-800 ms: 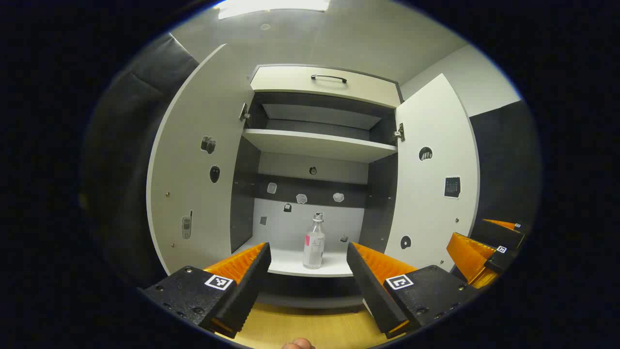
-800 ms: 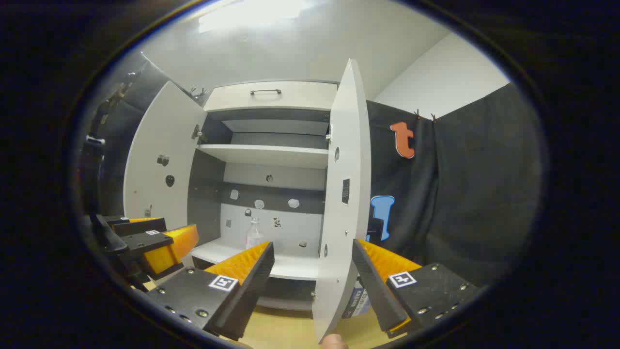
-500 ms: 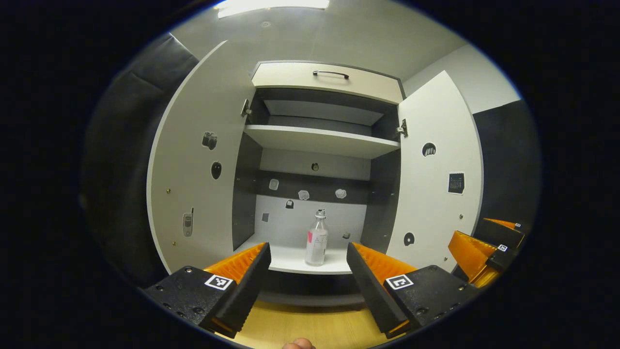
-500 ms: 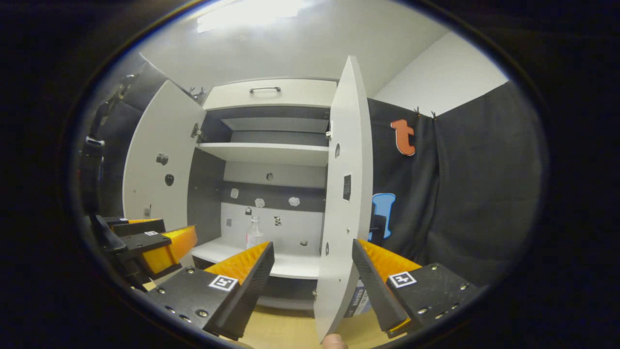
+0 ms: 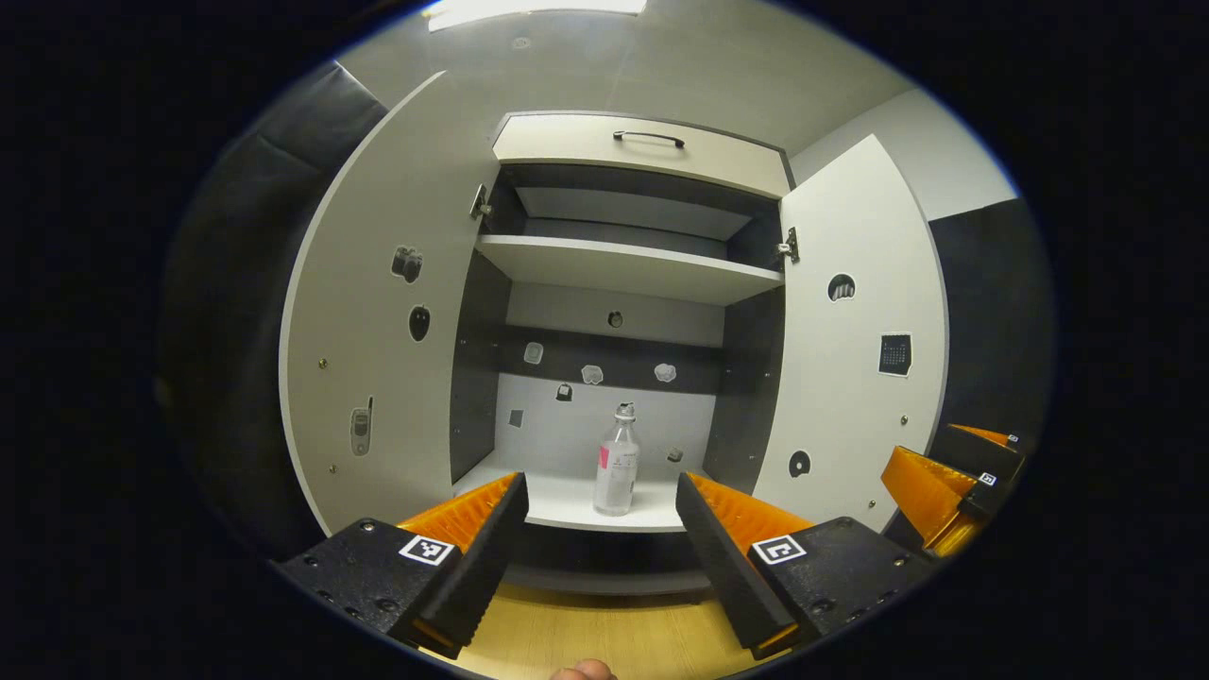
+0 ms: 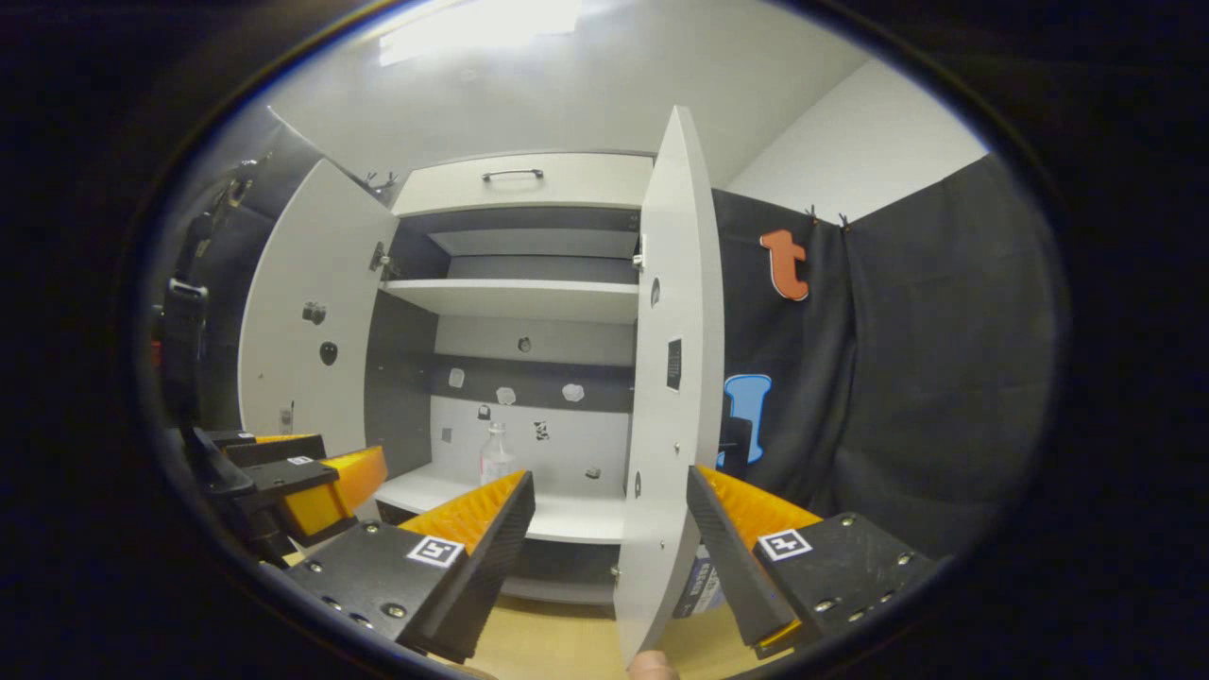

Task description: Grasp the bottle in the cabinet with the left hand and place it on the coaster, then close the right door with the right hand and the left door with the left hand.

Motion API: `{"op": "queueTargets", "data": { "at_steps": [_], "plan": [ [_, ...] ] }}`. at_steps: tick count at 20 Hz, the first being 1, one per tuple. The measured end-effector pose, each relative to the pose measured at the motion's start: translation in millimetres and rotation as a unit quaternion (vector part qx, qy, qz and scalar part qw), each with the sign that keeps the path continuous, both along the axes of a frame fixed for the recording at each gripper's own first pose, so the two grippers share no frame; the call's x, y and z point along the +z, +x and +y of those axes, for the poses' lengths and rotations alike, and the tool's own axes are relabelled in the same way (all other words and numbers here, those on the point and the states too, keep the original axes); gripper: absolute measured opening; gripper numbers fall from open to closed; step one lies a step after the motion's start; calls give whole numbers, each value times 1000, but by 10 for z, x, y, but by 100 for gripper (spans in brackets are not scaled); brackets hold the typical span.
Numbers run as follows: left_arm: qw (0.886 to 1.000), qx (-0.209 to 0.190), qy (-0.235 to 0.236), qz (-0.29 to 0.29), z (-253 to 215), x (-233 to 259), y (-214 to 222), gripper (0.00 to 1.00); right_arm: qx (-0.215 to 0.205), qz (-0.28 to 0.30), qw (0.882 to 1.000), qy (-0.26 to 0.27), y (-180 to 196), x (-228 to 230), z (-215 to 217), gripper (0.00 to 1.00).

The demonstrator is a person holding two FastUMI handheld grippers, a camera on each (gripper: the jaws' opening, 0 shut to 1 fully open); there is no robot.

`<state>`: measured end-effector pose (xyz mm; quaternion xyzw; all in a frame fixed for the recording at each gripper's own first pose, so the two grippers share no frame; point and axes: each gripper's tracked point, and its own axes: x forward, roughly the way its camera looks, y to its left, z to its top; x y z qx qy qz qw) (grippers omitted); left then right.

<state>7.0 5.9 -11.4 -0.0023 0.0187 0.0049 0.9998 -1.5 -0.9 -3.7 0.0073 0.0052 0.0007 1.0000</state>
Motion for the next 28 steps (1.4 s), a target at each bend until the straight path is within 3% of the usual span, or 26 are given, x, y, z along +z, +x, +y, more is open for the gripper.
{"op": "queueTargets", "data": {
  "at_steps": [6, 13, 20, 22, 23, 24, 25, 27, 28],
  "plan": [
    [1000, -7, 5, 11, -16, -31, 399, 99, -20, -2, 1000, -6, -83, 18, -184, 97],
    [1000, -21, 6, 21, -103, -78, 1220, 99, -95, -1, 995, -22, -225, 3, -716, 98],
    [997, -29, 12, 69, -188, -482, 2006, 99, -195, 4, 980, -34, -404, -48, -1302, 98],
    [996, -21, 11, 83, -160, -628, 2192, 99, -215, 11, 976, -40, -470, -83, -1411, 98],
    [996, -16, 13, 88, -133, -695, 2290, 99, -226, 12, 973, -44, -518, -91, -1468, 93],
    [996, -13, 14, 92, -126, -751, 2376, 99, -236, 14, 971, -47, -556, -98, -1519, 98],
    [995, -10, 15, 98, -115, -809, 2456, 99, -243, 18, 969, -49, -587, -111, -1555, 93],
    [994, -2, 15, 107, -66, -907, 2634, 99, -255, 26, 965, -52, -652, -146, -1618, 97],
    [994, 2, 12, 111, -61, -942, 2702, 99, -262, 28, 963, -54, -689, -154, -1650, 93]
  ]
}}
